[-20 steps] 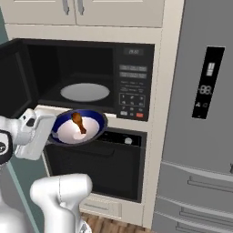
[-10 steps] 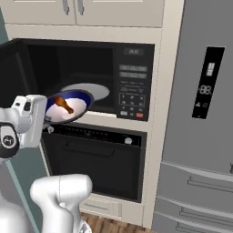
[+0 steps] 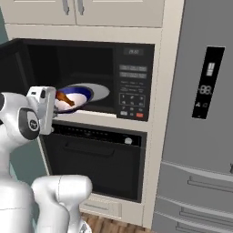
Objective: Remove the pear from the bowl and place it on the small plate. Then place the bowl with only the chicken drumstick in the microwave, close the door, and press the start button to microwave the chicken drumstick.
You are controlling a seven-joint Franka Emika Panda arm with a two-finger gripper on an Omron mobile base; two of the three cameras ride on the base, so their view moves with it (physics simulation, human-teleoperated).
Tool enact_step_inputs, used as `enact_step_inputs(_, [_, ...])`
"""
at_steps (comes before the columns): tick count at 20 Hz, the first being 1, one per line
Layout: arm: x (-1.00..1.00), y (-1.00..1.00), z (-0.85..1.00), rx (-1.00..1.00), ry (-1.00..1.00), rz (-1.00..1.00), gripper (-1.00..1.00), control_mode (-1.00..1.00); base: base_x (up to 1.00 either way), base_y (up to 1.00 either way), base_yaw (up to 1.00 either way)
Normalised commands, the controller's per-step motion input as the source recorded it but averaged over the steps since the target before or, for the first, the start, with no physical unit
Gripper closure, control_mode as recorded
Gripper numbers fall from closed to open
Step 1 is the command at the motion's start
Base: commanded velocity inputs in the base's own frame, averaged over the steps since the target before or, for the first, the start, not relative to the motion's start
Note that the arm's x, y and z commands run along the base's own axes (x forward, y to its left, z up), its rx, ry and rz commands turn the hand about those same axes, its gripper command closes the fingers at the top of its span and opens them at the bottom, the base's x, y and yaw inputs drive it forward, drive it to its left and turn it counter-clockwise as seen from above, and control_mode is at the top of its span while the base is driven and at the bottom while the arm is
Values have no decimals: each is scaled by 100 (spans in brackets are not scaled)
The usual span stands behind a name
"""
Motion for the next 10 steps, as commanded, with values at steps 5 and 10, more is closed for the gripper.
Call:
enact_step_inputs(5, [74, 4, 0, 1, 13, 3, 100, -100, 0, 0, 0])
enact_step_inputs(10, [94, 20, -4, 0, 14, 0, 100, -100, 0, 0, 0])
